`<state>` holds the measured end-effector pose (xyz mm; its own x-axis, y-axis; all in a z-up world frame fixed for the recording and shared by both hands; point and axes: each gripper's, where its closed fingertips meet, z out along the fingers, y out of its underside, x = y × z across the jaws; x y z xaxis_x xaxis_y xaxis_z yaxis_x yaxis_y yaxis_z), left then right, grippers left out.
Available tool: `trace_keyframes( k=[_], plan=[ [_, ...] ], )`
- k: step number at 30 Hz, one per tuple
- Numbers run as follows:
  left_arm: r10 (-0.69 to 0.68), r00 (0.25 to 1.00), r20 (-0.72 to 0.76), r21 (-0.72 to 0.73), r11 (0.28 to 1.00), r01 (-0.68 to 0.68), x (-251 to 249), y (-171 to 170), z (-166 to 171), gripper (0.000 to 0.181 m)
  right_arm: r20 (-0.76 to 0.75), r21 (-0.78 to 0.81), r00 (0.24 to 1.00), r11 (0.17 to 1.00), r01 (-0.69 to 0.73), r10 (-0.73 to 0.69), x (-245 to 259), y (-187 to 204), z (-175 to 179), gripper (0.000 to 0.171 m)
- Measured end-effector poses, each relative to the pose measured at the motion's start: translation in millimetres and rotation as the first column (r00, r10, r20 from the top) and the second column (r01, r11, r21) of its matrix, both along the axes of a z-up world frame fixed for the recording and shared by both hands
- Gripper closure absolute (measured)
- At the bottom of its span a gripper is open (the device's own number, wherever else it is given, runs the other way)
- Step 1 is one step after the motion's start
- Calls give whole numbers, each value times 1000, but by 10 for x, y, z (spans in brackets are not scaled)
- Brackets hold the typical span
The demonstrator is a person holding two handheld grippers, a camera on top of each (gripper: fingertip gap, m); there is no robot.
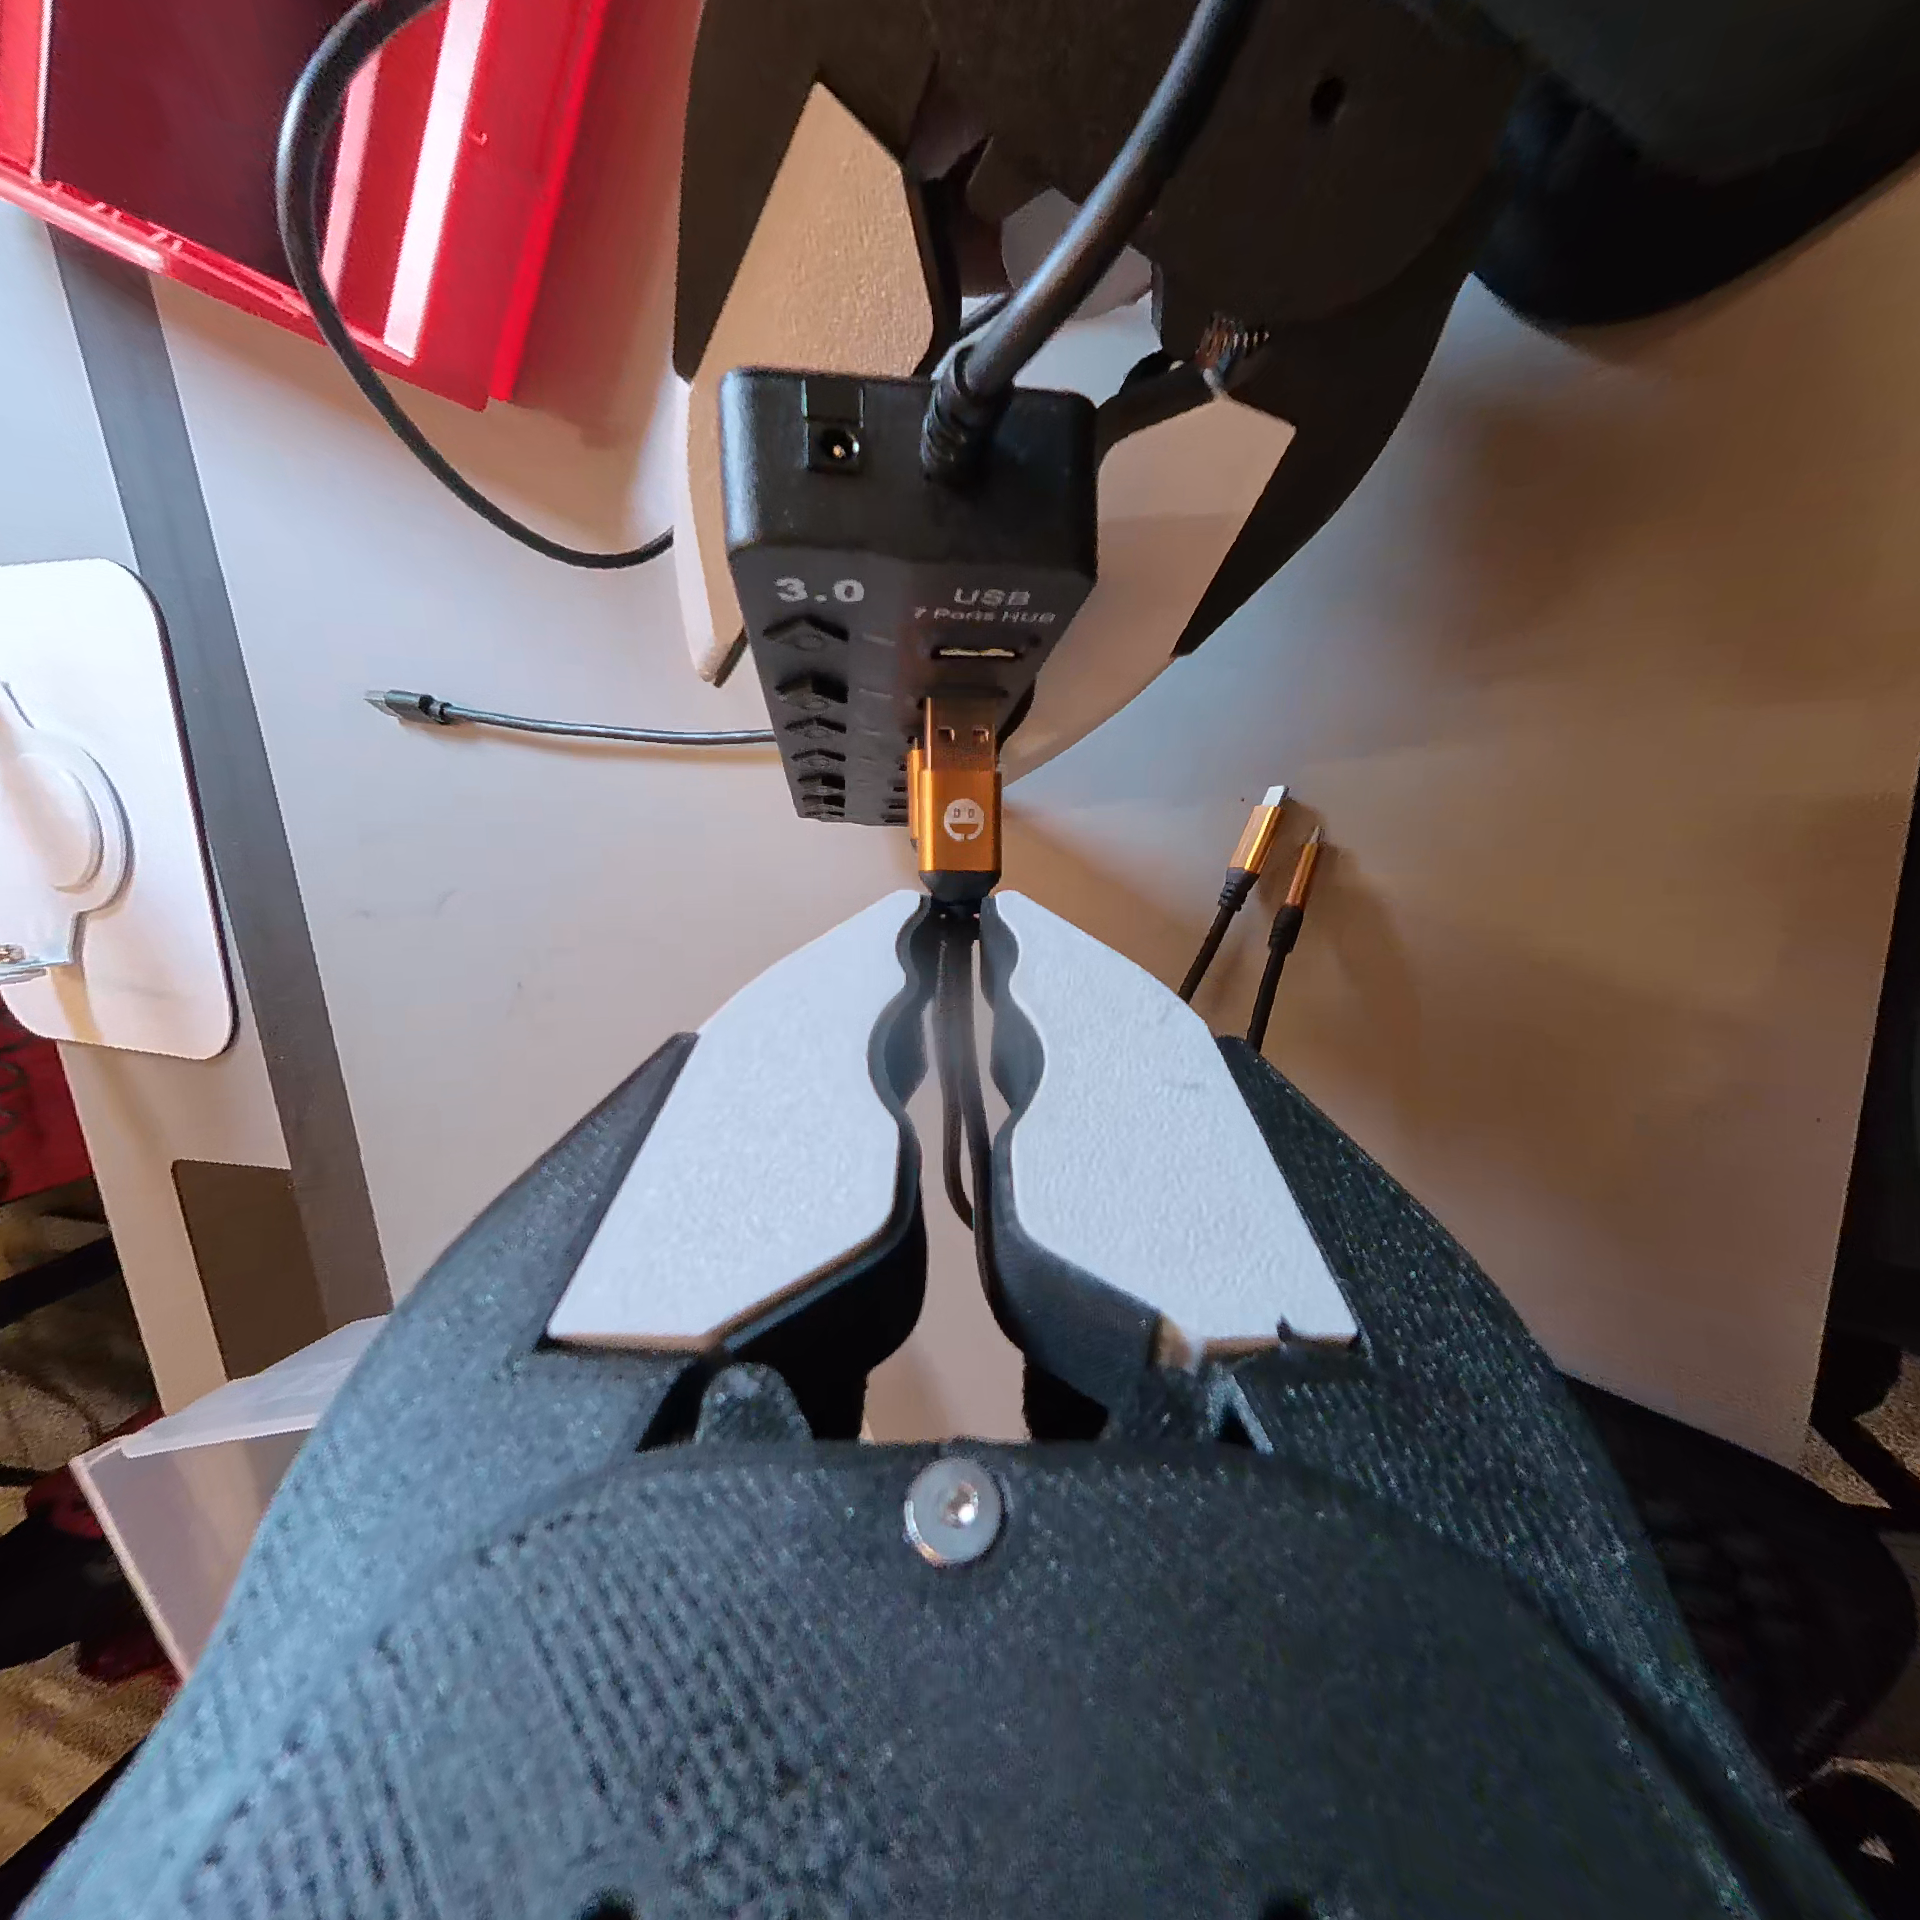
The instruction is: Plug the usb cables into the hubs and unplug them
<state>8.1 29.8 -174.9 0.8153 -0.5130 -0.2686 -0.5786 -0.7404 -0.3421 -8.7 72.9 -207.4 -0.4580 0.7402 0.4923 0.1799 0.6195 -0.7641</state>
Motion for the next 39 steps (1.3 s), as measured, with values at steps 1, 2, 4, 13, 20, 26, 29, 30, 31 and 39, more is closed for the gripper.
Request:
trace_keyframes(
  k=[1,2,4,13,20,26,29,30,31,39],
  plan=[
    [-1,1000,-9,-10,1000,1,-8,-2,-16,174,-1,2,1000,1000,-1,1,1,-6,5,111],
    [0,1000,-20,-26,1000,-1,-18,-11,-37,174,-1,8,1000,1000,0,0,3,-10,6,111],
    [-4,1000,-18,-26,1000,4,-4,4,-47,174,-2,32,1000,999,9,-9,1,-3,-5,111],
    [-21,994,104,60,998,15,137,106,8,174,-25,47,999,998,42,-41,3,31,53,112],
    [62,988,142,60,996,-72,127,97,-47,174,-37,94,991,987,133,-130,-30,80,66,112],
    [101,983,154,103,988,-118,160,129,-2,174,-60,138,976,967,215,-208,-56,116,71,112],
    [82,984,157,119,988,-101,182,143,-16,174,-59,115,977,971,211,-206,-57,107,87,112],
    [72,983,167,123,988,-93,204,141,-24,174,-70,109,977,972,208,-201,-55,93,112,115],
    [66,981,183,130,987,-91,223,144,-33,174,-89,129,977,970,207,-196,-51,95,139,118],
    [-127,875,467,409,908,-87,219,70,463,153,-120,-165,977,967,-196,178,162,-230,404,115]
  ],
)
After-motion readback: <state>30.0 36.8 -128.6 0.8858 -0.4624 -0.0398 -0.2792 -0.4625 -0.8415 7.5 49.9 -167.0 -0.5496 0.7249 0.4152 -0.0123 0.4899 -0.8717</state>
